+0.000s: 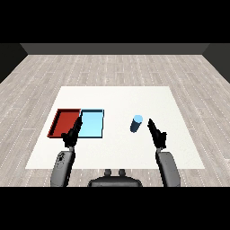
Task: Pick the blue can and put it in the blue box
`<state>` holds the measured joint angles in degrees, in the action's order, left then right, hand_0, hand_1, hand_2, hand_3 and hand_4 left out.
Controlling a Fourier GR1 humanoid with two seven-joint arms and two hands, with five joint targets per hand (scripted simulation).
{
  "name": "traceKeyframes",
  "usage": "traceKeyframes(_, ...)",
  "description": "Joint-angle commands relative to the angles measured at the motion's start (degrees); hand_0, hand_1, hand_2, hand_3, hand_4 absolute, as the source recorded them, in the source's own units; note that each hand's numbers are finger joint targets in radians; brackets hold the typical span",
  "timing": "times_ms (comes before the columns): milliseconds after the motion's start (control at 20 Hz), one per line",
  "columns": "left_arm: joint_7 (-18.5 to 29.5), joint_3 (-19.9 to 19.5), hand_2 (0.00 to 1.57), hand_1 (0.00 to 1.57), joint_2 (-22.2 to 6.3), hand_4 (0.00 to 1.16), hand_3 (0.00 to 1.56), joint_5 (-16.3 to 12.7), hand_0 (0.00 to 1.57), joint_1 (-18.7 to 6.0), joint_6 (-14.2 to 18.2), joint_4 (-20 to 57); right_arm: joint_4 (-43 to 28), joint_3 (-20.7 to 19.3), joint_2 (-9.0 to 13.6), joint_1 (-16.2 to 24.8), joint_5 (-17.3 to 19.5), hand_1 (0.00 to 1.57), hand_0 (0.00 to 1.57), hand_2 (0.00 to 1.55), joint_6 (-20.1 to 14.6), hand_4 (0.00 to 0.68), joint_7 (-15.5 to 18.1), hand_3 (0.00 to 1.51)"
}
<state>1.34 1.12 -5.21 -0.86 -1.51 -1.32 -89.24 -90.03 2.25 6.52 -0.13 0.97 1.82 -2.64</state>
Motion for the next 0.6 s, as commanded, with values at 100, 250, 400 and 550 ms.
traceKeyframes(100, -0.29, -0.87, 0.0, 0.0, 0.99, 0.0, 0.0, 0.45, 0.0, 1.68, 0.7, -0.01, 7.08, -2.43, -1.86, -5.52, 0.73, 0.0, 0.0, 0.0, -1.63, 0.0, -0.21, 0.0)
traceKeyframes(250, 3.1, -2.6, 0.0, 0.0, 0.6, 0.0, 0.0, -0.81, 0.0, 5.58, 0.05, 1.74, 11.35, -2.63, -3.94, -9.81, 1.69, 0.0, 0.0, 0.0, -4.77, 0.0, -1.76, 0.0)
traceKeyframes(400, 15.22, -2.13, 0.0, 0.0, 3.95, 0.0, 0.0, -1.11, 0.0, 2.79, 1.49, -3.71, 6.84, -3.08, -4.03, -8.06, -5.44, 0.0, 0.0, 0.0, 4.27, 0.0, 15.64, 0.0)
traceKeyframes(550, 20.24, -4.46, 0.0, 0.0, 2.71, 0.0, 0.0, -2.14, 0.0, 0.75, -0.32, 1.83, 10.84, -4.56, -3.18, -8.27, -6.18, 0.0, 0.0, 0.0, 6.33, 0.0, 19.82, 0.0)
